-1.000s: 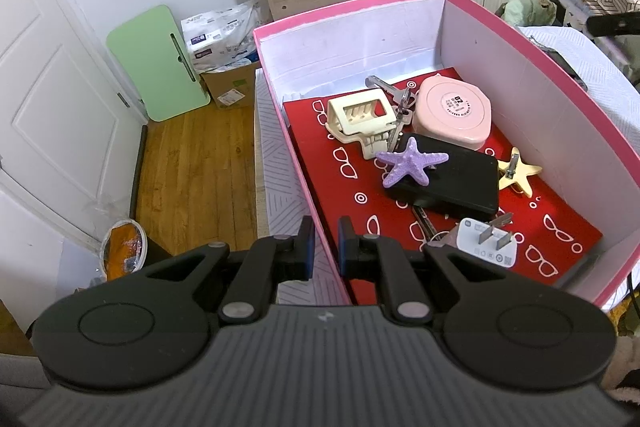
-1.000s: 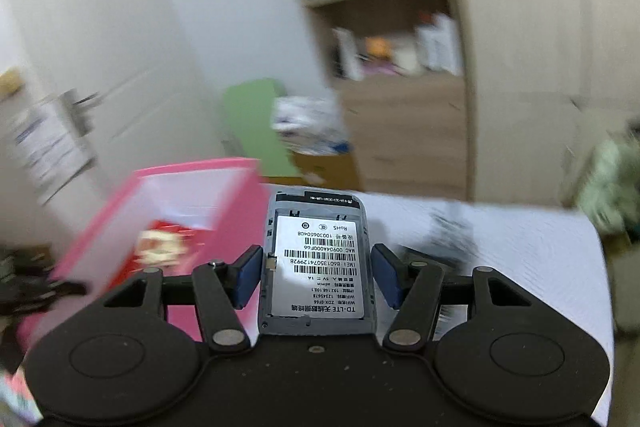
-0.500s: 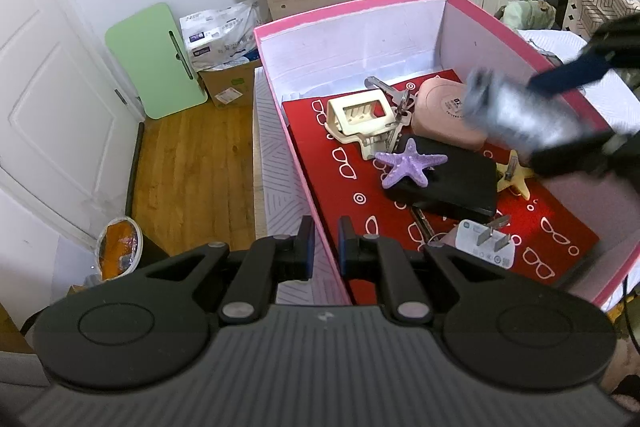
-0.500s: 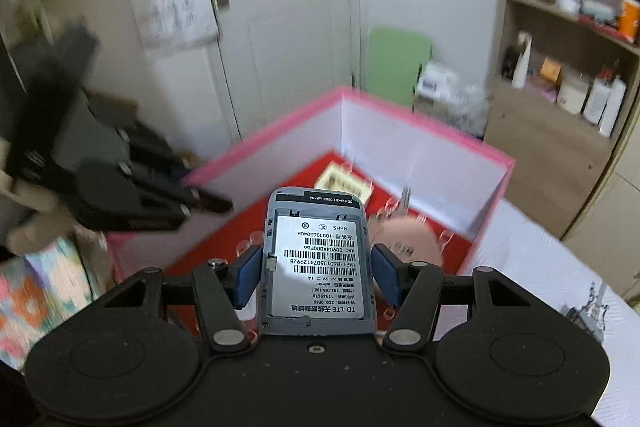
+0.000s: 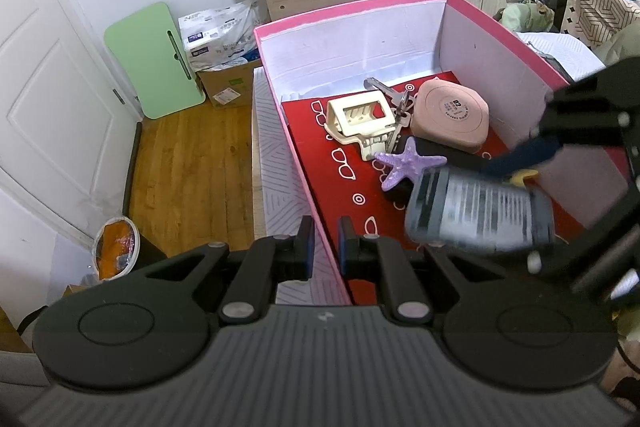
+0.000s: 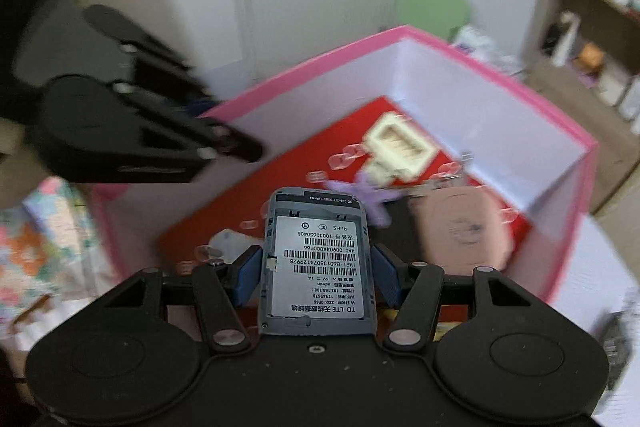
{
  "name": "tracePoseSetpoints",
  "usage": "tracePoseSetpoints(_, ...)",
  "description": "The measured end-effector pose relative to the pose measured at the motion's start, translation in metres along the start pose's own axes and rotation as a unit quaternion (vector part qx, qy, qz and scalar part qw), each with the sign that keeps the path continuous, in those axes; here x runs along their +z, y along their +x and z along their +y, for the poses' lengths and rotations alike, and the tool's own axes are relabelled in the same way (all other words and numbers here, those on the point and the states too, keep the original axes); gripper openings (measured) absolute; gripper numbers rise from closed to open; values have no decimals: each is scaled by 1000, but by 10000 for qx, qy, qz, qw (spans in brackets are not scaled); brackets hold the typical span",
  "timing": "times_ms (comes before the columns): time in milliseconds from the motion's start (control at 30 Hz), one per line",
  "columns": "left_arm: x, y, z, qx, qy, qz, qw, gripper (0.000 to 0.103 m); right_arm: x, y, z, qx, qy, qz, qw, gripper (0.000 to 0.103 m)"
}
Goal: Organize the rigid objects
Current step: 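Place the grey phone into the box beside the starfish and release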
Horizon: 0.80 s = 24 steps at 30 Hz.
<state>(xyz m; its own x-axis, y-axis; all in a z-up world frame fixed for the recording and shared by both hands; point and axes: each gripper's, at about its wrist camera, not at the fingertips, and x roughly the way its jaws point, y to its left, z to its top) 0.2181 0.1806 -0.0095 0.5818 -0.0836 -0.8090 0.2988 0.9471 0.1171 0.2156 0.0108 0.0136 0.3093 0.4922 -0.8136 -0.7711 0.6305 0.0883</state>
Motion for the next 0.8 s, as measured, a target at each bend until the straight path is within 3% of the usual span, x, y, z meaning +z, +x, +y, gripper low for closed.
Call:
tracePoseSetpoints(100, 0, 0, 0, -18, -1, -18, 10000, 10, 0, -4, 1, -216, -44, -102, 9997, 64)
tracePoseSetpoints(200, 0, 1, -1, -2, 6, -17, 10000, 10, -1, -12, -9, -117, 130, -186, 9997, 65)
tracePoseSetpoints(300, 0, 1, 0, -25, 11, -23, 10000, 11, -5, -36, -21, 3, 333, -479, 9983, 71)
tracePoseSetpoints(433, -1, 1, 0, -25, 16, -22, 10000, 11, -16, -75, -35, -180, 542, -922, 9941, 71)
tracePoseSetpoints(633, 0, 1, 0, -29, 1, -30, 10000, 11, -47, -116, -74, -870, 1100, -1542, 9780, 78)
tracePoseSetpoints(800, 0, 1, 0, -20, 10, -27, 10000, 10, -76, -121, -115, -1415, 1627, -1481, 9652, 78)
